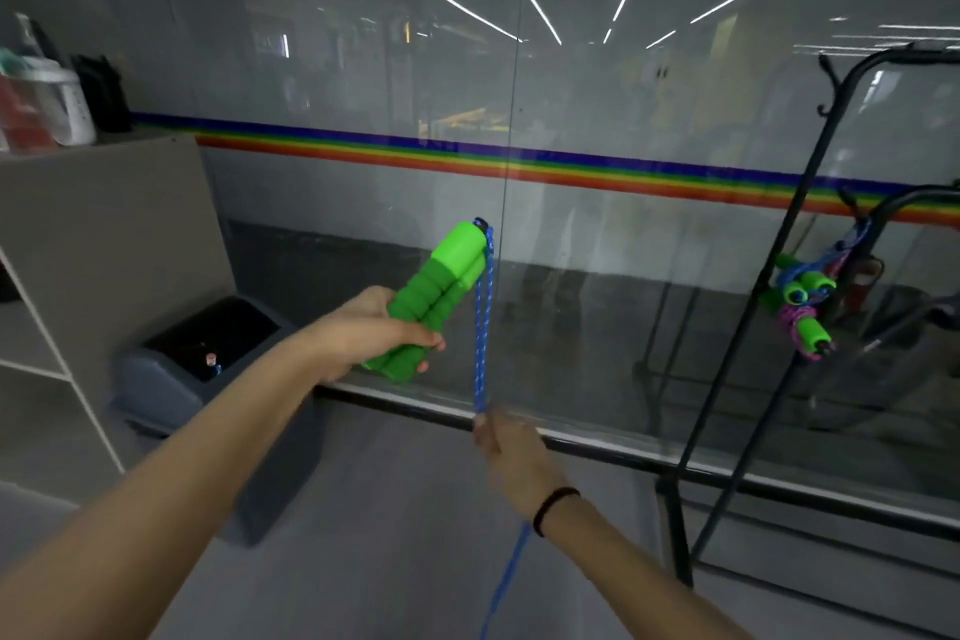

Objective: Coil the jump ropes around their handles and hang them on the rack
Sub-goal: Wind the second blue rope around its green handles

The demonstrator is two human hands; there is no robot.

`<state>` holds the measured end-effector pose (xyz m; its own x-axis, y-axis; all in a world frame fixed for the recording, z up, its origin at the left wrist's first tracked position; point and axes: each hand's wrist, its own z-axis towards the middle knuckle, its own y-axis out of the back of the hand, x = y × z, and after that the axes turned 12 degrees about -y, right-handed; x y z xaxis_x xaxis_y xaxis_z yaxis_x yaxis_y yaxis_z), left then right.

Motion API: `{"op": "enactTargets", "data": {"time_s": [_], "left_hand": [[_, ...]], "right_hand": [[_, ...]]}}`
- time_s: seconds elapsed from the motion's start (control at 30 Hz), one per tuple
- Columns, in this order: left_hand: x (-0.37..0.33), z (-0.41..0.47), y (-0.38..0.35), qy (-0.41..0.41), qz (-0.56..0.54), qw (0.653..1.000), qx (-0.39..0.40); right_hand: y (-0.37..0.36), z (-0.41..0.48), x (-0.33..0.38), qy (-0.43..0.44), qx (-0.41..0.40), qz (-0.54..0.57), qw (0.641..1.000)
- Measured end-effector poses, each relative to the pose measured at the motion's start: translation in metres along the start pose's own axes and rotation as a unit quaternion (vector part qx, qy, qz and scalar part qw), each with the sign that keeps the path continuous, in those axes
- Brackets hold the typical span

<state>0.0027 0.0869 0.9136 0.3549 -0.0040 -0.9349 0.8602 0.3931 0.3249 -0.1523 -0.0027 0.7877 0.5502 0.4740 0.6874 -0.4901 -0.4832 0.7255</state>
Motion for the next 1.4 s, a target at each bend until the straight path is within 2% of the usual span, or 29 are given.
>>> {"op": "enactTargets", "data": {"time_s": [0.03,0.07,0.13,0.17,0.27,0.33,0.37,0.4,0.47,0.53,0.6,0.67,0.77,0.87,0.93,1.0,1.13,1.2,1.3,1.37,1.4], "left_hand": [[0.004,0.005,0.002,-0.019,0.099,0.995,-0.01],[0.008,0.008,0.003,-0.038,0.226,0.973,0.007],[0.014,0.01,0.0,-0.048,0.449,0.887,0.095],[0.015,0.008,-0.003,-0.045,0.506,0.849,0.148],[0.02,0.004,-0.006,-0.048,0.539,0.791,0.287],[0.022,0.009,0.007,-0.105,0.542,0.766,0.33],[0.024,0.012,0.017,-0.142,0.526,0.766,0.341],[0.025,0.015,0.027,-0.178,0.488,0.782,0.344],[0.02,0.018,0.045,-0.23,0.355,0.847,0.321],[0.013,0.021,0.06,-0.259,0.23,0.9,0.266],[0.012,0.029,0.072,-0.264,0.162,0.926,0.215],[0.018,0.037,0.079,-0.247,0.145,0.941,0.183],[0.034,0.047,0.084,-0.22,0.153,0.954,0.138],[0.048,0.056,0.085,-0.197,0.146,0.965,0.092],[0.055,0.061,0.084,-0.2,0.221,0.951,0.079],[0.059,0.06,0.08,-0.2,0.349,0.911,0.095],[0.068,0.055,0.071,-0.205,0.518,0.817,0.148],[0.072,0.053,0.072,-0.224,0.538,0.788,0.196],[0.07,0.05,0.076,-0.278,0.464,0.797,0.269],[0.064,0.049,0.074,-0.33,0.414,0.801,0.281],[0.061,0.05,0.072,-0.346,0.373,0.815,0.277]], "right_hand": [[0.009,-0.008,0.017,0.038,0.036,-0.093,0.994],[0.022,-0.016,0.039,0.078,0.068,-0.158,0.982],[0.05,-0.025,0.081,0.144,0.102,-0.24,0.955],[0.063,-0.025,0.097,0.162,0.108,-0.274,0.942],[0.094,-0.009,0.122,0.175,0.092,-0.31,0.93],[0.107,0.011,0.121,0.175,0.087,-0.266,0.944],[0.11,0.023,0.116,0.175,0.091,-0.221,0.955],[0.109,0.036,0.109,0.168,0.101,-0.158,0.968],[0.099,0.051,0.095,0.138,0.123,0.028,0.982],[0.078,0.056,0.083,0.103,0.088,0.188,0.973],[0.054,0.057,0.081,0.033,0.032,0.255,0.966],[0.037,0.058,0.086,0.009,-0.011,0.235,0.972],[0.026,0.057,0.095,0.06,-0.113,0.022,0.992],[0.023,0.049,0.109,0.062,-0.117,-0.134,0.982],[0.025,0.042,0.125,0.054,-0.105,-0.252,0.961],[0.033,0.036,0.141,0.064,-0.089,-0.321,0.941],[0.065,0.03,0.16,0.099,-0.071,-0.331,0.936],[0.086,0.036,0.16,0.099,-0.067,-0.288,0.95],[0.102,0.055,0.144,0.088,-0.028,-0.119,0.989],[0.094,0.067,0.127,0.075,-0.001,-0.006,0.997],[0.088,0.071,0.118,0.068,0.009,0.048,0.997]]}}
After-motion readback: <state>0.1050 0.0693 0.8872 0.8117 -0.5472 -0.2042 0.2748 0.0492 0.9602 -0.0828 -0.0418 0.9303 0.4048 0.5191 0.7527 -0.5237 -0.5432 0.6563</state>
